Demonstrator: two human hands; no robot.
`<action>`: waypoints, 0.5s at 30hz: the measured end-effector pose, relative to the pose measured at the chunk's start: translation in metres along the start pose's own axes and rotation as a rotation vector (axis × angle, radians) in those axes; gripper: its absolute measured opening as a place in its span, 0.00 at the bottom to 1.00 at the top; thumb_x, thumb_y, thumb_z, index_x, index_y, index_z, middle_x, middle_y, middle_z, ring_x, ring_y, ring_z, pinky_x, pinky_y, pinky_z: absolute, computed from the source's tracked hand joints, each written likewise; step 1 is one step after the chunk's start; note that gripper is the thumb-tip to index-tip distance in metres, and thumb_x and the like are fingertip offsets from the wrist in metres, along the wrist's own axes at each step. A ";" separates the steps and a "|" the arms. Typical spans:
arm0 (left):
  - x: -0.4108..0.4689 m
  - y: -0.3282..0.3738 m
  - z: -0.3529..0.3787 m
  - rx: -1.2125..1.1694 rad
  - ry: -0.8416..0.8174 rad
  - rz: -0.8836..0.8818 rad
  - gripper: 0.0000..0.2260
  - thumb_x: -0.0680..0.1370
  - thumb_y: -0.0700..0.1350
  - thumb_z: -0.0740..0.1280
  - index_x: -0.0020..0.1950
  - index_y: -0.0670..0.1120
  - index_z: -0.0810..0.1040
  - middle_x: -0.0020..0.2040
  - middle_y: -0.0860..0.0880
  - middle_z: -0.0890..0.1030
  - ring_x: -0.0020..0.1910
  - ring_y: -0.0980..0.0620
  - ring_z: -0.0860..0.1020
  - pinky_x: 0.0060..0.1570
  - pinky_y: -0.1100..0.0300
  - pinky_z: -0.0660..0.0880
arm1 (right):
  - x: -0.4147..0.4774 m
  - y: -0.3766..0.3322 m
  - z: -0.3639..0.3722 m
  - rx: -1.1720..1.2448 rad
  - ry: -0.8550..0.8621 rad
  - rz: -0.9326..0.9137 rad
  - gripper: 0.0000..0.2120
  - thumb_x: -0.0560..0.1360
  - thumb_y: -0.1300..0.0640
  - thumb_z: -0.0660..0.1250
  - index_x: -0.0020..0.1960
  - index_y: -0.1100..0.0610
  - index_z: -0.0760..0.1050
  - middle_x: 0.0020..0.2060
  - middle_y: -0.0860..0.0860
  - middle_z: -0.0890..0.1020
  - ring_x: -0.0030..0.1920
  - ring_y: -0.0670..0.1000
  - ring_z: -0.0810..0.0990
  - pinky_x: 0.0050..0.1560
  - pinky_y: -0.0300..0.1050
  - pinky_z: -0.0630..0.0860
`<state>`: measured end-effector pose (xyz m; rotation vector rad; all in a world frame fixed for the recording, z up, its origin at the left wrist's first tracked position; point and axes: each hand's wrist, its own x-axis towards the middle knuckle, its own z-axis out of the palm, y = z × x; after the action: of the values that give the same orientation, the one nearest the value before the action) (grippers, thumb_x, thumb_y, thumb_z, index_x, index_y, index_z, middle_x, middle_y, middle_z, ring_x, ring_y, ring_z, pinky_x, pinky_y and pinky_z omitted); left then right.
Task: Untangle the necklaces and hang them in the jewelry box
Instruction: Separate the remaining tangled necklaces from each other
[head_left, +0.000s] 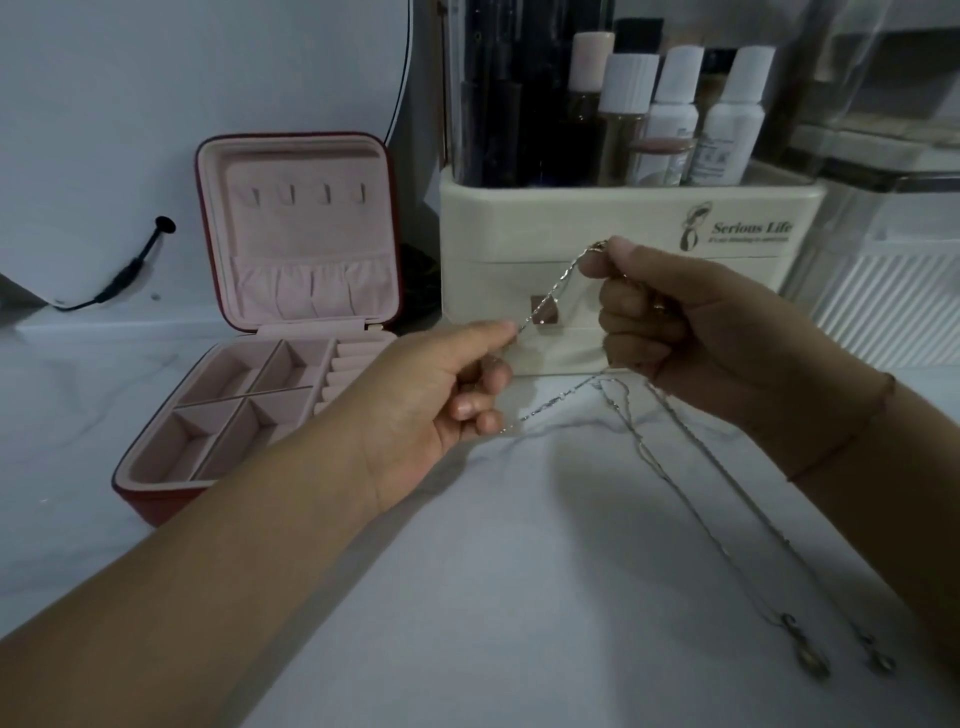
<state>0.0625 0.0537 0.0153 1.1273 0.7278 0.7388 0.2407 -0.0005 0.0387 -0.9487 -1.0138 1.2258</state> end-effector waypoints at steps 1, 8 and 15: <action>0.000 -0.001 0.001 0.037 0.008 0.016 0.03 0.75 0.42 0.67 0.44 0.42 0.76 0.27 0.49 0.71 0.20 0.57 0.60 0.23 0.65 0.67 | 0.001 0.001 0.000 -0.008 0.019 -0.030 0.08 0.74 0.55 0.62 0.46 0.59 0.76 0.28 0.48 0.70 0.24 0.42 0.60 0.24 0.33 0.61; -0.001 -0.006 0.001 0.086 0.028 0.068 0.06 0.78 0.38 0.63 0.44 0.40 0.79 0.30 0.47 0.79 0.20 0.57 0.64 0.25 0.65 0.71 | 0.004 -0.001 -0.001 0.034 0.065 -0.185 0.11 0.77 0.67 0.56 0.52 0.63 0.76 0.36 0.52 0.74 0.30 0.42 0.67 0.31 0.32 0.65; -0.001 -0.010 -0.003 0.299 0.087 0.082 0.17 0.74 0.27 0.60 0.50 0.46 0.80 0.46 0.48 0.79 0.23 0.59 0.67 0.28 0.64 0.71 | -0.002 0.005 0.005 -0.183 -0.061 -0.247 0.13 0.78 0.69 0.53 0.56 0.62 0.75 0.40 0.54 0.73 0.31 0.43 0.68 0.32 0.34 0.66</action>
<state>0.0608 0.0520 0.0053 1.4096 0.8903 0.7679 0.2344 -0.0021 0.0348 -0.8993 -1.2687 0.9727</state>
